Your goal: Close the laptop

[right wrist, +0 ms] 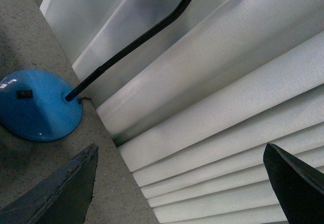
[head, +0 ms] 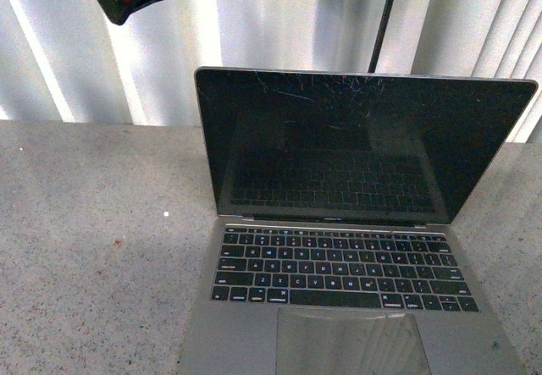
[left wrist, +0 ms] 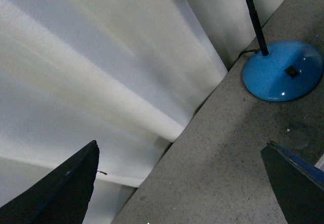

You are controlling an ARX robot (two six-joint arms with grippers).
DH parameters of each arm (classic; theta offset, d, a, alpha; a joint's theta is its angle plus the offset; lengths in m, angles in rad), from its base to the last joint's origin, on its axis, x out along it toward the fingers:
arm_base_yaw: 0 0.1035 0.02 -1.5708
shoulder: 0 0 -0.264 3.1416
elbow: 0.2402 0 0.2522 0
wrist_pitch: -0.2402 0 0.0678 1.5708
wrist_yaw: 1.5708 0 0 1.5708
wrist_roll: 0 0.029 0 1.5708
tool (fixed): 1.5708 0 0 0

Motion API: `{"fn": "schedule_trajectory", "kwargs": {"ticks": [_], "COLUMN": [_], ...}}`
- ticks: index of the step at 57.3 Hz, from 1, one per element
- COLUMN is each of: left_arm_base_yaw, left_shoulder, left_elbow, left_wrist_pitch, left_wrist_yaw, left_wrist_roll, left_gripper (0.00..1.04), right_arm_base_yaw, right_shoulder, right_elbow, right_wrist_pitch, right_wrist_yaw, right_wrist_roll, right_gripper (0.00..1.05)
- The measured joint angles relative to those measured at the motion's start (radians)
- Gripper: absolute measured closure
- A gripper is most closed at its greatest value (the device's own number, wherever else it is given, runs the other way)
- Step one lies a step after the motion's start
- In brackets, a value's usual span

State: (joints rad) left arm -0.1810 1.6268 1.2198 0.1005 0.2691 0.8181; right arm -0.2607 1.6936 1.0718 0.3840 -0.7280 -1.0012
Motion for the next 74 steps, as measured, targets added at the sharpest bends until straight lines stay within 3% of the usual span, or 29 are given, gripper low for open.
{"fn": "schedule_trajectory", "kwargs": {"ticks": [32, 63, 74], "left_arm_base_yaw": [-0.071, -0.108, -0.115], "left_shoulder": [0.130, 0.164, 0.171], "left_elbow": [0.163, 0.185, 0.193], "left_wrist_pitch": [-0.164, -0.257, -0.293], "left_wrist_yaw": [0.018, 0.050, 0.058], "left_wrist_roll": [0.196, 0.285, 0.340], "left_gripper": [0.07, 1.00, 1.01], "right_arm_base_yaw": [0.070, 0.100, 0.105], "right_shoulder": [0.115, 0.112, 0.111], "right_elbow": [0.152, 0.163, 0.183], "right_wrist_pitch": [-0.210, -0.345, -0.434], "right_wrist_yaw": [0.017, -0.008, -0.016], "right_wrist_roll": [-0.120, -0.182, -0.217], "right_gripper": [0.10, 1.02, 1.02]}}
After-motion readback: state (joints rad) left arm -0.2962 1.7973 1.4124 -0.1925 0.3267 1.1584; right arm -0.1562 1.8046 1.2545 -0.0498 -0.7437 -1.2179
